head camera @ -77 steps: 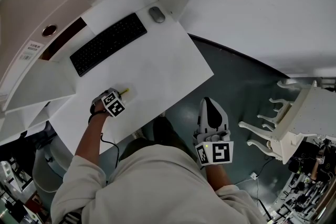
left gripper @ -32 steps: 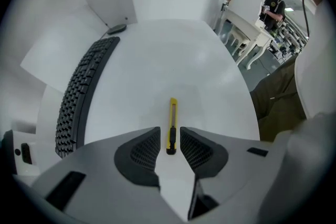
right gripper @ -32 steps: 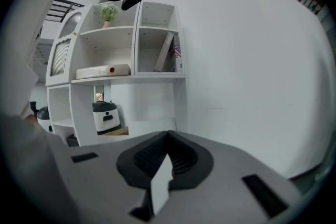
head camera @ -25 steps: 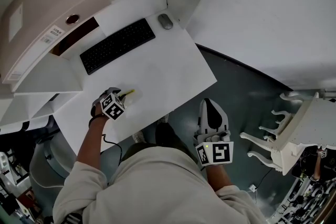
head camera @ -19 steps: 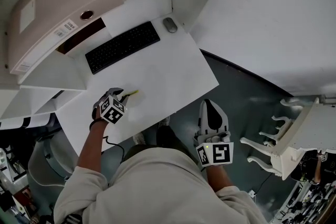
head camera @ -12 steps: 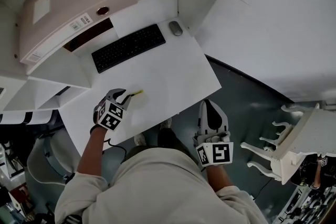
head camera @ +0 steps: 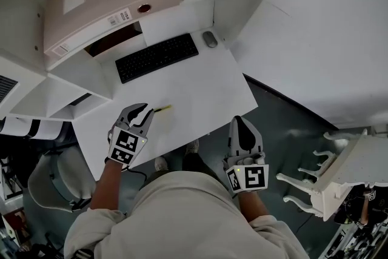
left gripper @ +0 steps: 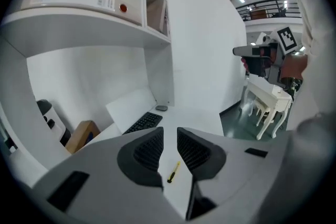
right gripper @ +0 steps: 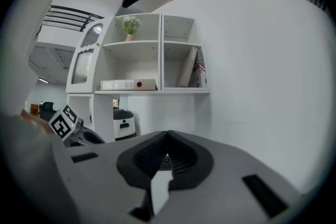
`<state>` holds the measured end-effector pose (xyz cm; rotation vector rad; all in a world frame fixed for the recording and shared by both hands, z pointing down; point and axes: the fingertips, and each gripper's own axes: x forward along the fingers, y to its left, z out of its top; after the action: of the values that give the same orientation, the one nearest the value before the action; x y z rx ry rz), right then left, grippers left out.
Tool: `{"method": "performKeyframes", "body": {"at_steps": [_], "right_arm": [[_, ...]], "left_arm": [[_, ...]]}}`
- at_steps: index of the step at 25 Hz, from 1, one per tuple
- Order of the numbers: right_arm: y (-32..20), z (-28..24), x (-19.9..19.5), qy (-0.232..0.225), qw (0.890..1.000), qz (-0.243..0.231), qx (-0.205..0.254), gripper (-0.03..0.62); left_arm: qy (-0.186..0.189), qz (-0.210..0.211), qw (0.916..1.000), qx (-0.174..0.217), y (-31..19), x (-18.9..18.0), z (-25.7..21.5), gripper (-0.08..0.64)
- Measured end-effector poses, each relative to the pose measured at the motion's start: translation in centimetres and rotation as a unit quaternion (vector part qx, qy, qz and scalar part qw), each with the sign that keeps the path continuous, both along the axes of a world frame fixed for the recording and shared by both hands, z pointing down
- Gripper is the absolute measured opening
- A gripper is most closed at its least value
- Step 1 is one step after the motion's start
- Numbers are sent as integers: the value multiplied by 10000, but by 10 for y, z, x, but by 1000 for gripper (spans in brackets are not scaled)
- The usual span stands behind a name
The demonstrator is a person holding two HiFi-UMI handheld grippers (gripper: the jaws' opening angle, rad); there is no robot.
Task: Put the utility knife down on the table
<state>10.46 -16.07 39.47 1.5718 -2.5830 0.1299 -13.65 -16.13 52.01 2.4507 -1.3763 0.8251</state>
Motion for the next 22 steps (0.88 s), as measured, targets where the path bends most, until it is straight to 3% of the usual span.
{"method": "performKeyframes", "body": {"at_steps": [10,22], "right_arm": [[14,-14,-18,25,9997,-200,160,3],[29,-23,-42,40,9987,-428,280,3]], "left_arm": [[630,-376,9920,1030,27,-10,-73,72],[1075,-760,9755,1762,61,-30,-131,29]]}}
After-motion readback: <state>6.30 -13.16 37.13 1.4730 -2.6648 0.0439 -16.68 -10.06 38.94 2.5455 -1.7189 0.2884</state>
